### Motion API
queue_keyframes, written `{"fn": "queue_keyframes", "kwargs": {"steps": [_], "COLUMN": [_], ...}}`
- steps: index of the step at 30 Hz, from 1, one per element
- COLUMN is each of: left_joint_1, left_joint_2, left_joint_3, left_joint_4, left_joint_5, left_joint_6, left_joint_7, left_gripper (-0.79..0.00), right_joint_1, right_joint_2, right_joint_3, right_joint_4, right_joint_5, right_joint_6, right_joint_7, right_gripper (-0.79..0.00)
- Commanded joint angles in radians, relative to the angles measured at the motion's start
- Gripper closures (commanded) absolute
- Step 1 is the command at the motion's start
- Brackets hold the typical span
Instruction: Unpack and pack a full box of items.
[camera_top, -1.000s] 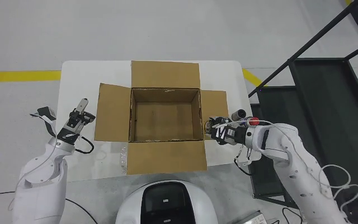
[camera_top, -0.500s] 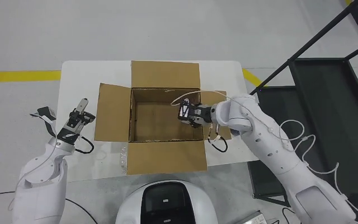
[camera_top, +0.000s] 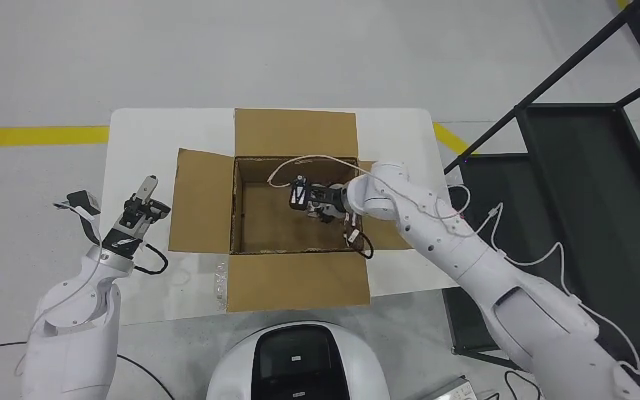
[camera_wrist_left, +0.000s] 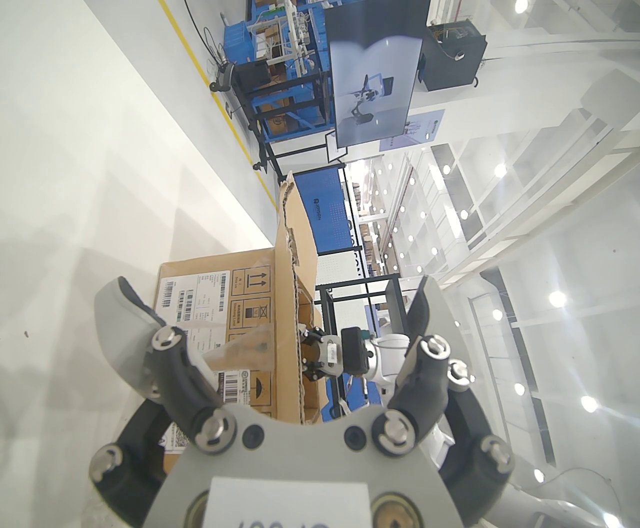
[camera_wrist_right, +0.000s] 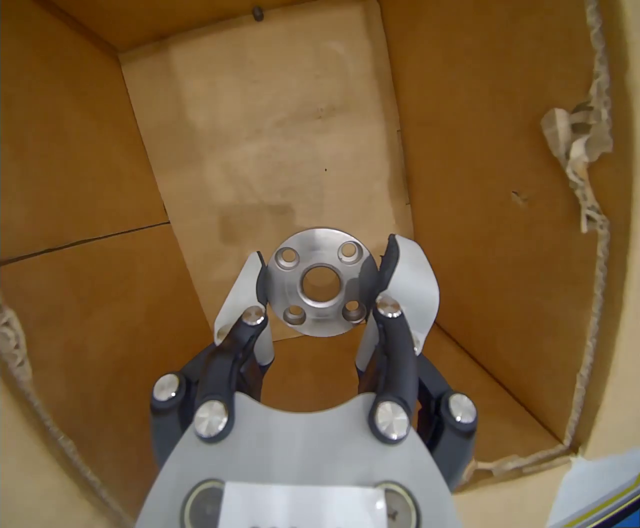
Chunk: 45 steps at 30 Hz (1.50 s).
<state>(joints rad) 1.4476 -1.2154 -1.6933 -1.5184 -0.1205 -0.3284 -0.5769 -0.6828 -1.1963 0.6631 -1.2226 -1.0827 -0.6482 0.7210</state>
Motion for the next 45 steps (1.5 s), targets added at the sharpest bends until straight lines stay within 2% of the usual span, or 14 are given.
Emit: {"fn": "queue_keyframes", "kwargs": {"steps": [1, 16, 18, 19, 20, 26, 32, 38, 42, 45], "left_joint_1": [0.000, 0.000, 0.000, 0.000, 0.000, 0.000, 0.000, 0.000, 0.000, 0.000], "left_joint_2": [0.000, 0.000, 0.000, 0.000, 0.000, 0.000, 0.000, 0.000, 0.000, 0.000], "left_joint_3": [0.000, 0.000, 0.000, 0.000, 0.000, 0.000, 0.000, 0.000, 0.000, 0.000], "left_joint_4": [0.000, 0.000, 0.000, 0.000, 0.000, 0.000, 0.000, 0.000, 0.000, 0.000], "left_joint_5": [0.000, 0.000, 0.000, 0.000, 0.000, 0.000, 0.000, 0.000, 0.000, 0.000], "left_joint_6": [0.000, 0.000, 0.000, 0.000, 0.000, 0.000, 0.000, 0.000, 0.000, 0.000], "left_joint_7": [0.000, 0.000, 0.000, 0.000, 0.000, 0.000, 0.000, 0.000, 0.000, 0.000], "left_gripper": [-0.785, -0.785, -0.785, -0.785, -0.785, -0.785, -0.785, -0.785, -0.785, -0.785], "right_joint_1": [0.026, 0.125, 0.131, 0.133, 0.135, 0.145, 0.116, -0.008, -0.206, -0.342], "right_joint_2": [-0.018, -0.130, -0.139, -0.145, -0.150, -0.164, -0.129, -0.027, 0.060, 0.105], "right_joint_3": [-0.025, -0.145, -0.152, -0.153, -0.155, -0.161, -0.097, 0.089, 0.305, 0.445], "right_joint_4": [0.050, 0.307, 0.328, 0.342, 0.352, 0.382, 0.308, 0.038, -0.273, -0.474], "right_joint_5": [0.000, -0.015, -0.015, -0.014, -0.012, -0.039, -0.030, 0.023, 0.137, 0.216], "right_joint_6": [0.008, 0.049, 0.049, 0.057, 0.063, 0.052, -0.011, -0.078, -0.140, -0.162], "right_joint_7": [-0.012, -0.058, -0.065, -0.068, -0.072, -0.096, -0.148, -0.079, 0.022, 0.086], "right_gripper": [0.000, 0.000, -0.320, -0.668, -0.785, -0.785, -0.785, -0.785, -0.785, -0.785]}}
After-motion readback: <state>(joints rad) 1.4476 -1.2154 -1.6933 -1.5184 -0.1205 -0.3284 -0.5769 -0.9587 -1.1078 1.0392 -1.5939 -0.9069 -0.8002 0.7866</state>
